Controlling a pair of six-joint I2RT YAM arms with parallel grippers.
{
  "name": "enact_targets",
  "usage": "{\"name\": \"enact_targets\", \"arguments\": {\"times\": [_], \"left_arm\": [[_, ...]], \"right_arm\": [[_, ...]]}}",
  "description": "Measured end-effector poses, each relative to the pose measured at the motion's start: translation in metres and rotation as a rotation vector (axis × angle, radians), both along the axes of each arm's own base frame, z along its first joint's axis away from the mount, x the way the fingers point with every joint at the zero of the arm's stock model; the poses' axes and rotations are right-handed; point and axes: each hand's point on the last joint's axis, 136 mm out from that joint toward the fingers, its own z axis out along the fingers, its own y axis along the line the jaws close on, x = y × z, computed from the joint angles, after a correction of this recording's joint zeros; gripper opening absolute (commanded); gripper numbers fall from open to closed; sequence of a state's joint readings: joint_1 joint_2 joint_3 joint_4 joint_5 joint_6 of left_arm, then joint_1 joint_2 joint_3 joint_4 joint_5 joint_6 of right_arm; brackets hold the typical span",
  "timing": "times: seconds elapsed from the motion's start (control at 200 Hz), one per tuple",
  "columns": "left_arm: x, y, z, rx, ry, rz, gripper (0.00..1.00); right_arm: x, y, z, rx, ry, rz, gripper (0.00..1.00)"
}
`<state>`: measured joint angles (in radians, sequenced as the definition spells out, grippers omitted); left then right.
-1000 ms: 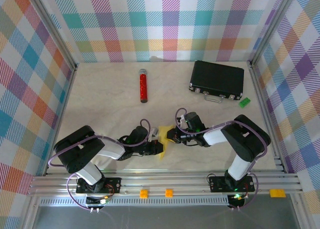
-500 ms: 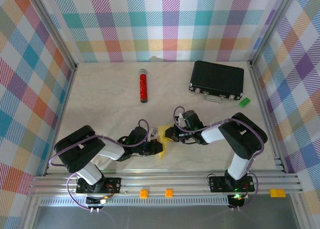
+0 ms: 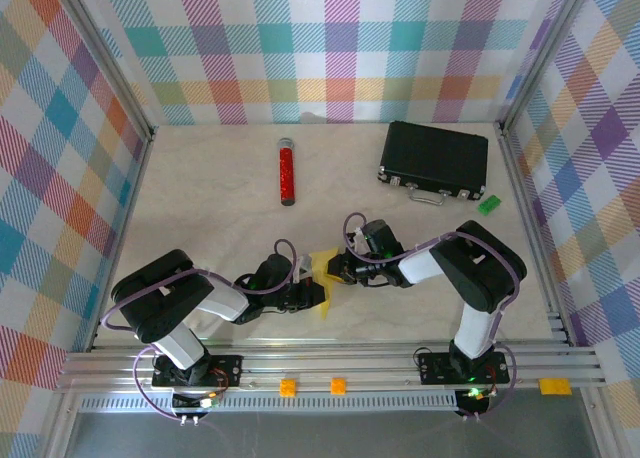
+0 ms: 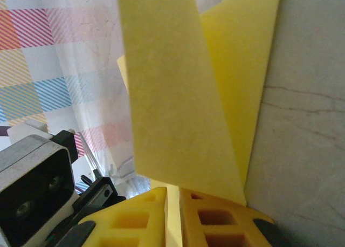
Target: Fold a paper plane with a square sheet of paper (pick it up from the middle)
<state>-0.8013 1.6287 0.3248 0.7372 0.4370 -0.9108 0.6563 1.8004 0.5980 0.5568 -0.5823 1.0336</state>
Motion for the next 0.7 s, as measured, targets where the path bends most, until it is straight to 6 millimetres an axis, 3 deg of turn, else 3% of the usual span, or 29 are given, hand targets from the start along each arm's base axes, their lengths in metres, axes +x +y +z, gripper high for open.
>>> {"name": "enact_targets", "arguments": {"times": [0.18, 0.41, 0.7], "left_arm": [[0.0, -0.001, 0.001, -0.011, 0.005, 0.002, 0.0], [0.0, -0.001, 0.007, -0.001, 0.007, -0.012, 0.18], [-0.023, 0.024, 0.015, 0.084, 0.05, -0.027, 0.26]], "right_arm": [[0.0, 0.001, -0.002, -0.029, 0.02, 0.009, 0.11], [-0.002, 0.007, -0.009, -0.223, 0.01, 0.049, 0.07], [-0.003, 0.007, -0.011, -0.325, -0.022, 0.066, 0.06]]}}
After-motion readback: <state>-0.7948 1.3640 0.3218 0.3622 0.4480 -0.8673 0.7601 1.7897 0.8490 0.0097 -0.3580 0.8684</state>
